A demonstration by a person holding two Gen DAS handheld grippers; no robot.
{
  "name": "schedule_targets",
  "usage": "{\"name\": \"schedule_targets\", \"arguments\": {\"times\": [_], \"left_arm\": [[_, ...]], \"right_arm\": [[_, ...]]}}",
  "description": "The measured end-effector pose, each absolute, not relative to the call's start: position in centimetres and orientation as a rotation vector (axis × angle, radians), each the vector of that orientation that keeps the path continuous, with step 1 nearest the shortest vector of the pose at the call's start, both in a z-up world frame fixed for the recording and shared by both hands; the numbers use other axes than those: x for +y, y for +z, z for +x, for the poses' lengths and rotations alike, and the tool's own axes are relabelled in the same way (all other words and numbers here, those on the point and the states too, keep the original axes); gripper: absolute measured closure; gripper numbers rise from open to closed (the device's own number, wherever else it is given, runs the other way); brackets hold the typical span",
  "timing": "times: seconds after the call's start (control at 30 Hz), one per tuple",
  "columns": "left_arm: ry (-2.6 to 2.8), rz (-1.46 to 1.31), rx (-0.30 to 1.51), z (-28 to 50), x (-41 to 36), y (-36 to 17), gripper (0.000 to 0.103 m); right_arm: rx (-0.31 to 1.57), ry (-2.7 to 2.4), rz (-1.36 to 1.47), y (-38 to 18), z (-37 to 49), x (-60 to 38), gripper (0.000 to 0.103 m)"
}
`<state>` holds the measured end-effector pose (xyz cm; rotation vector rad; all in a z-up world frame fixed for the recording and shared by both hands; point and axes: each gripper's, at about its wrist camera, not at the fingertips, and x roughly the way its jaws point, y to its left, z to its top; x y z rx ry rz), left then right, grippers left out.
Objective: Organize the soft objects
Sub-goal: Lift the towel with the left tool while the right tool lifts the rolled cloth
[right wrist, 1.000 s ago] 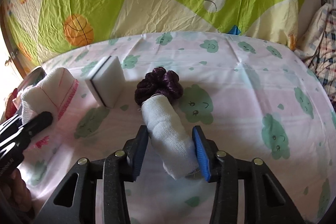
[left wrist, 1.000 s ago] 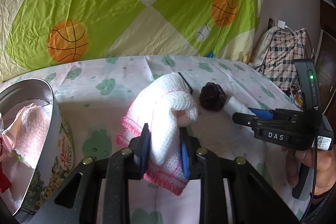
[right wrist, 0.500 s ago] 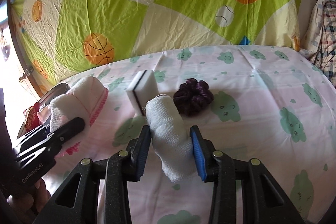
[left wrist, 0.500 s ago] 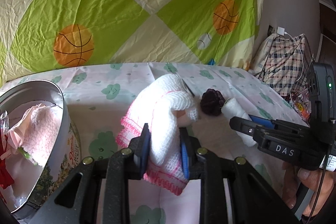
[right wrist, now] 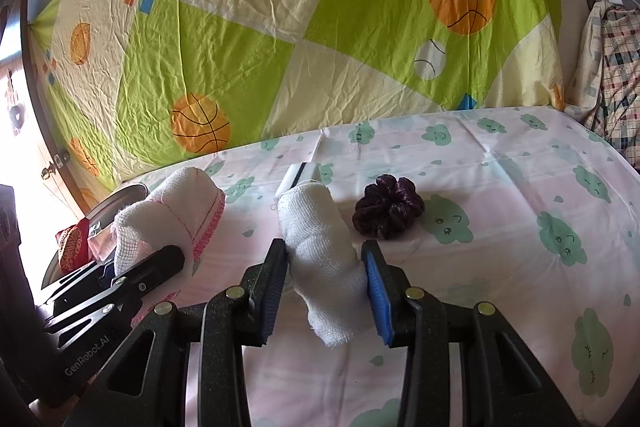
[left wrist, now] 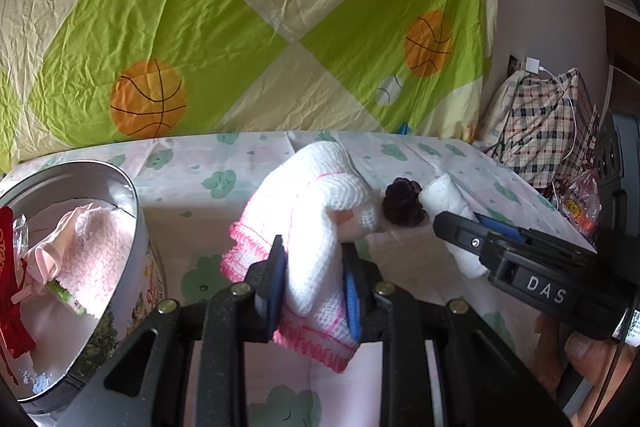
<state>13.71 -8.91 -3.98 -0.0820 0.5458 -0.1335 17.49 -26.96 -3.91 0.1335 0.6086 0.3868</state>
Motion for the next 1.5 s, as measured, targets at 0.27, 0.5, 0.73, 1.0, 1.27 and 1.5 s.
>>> {"name": "schedule_targets", "arguments": {"times": [0.27, 0.5, 0.73, 1.0, 1.27, 1.5], "left_arm": [[-0.116, -0.098, 0.527, 13.2, -8.3, -3.8, 0.079], [-0.104, -0.104, 0.508, 12.5, -8.0, -3.7, 0.079], [-0.085, -0.099, 0.472, 11.6, -7.6, -3.4, 0.079], [-0.053, -0.084, 0.418, 10.3, -7.3, -3.0, 0.079], [-0.036, -0.083, 0.39, 9.4, -6.9, -2.7, 0.079], [-0.027, -0.087, 0.372, 8.7, -6.5, -2.7, 0.079]], "right_arm": [[0.57, 0.361, 0.137, -3.6, 16.5, -26.8, 0.062], [0.549, 0.348, 0.155, -3.5, 15.8, -26.8, 0.062], [0.523, 0.347, 0.163, -3.2, 15.0, -26.3, 0.062], [0.494, 0.342, 0.15, -3.0, 14.2, -25.6, 0.062], [0.469, 0.345, 0.163, -2.7, 13.5, -25.2, 0.062], [0.435, 0.335, 0.166, -2.4, 12.9, -24.7, 0.062]]}}
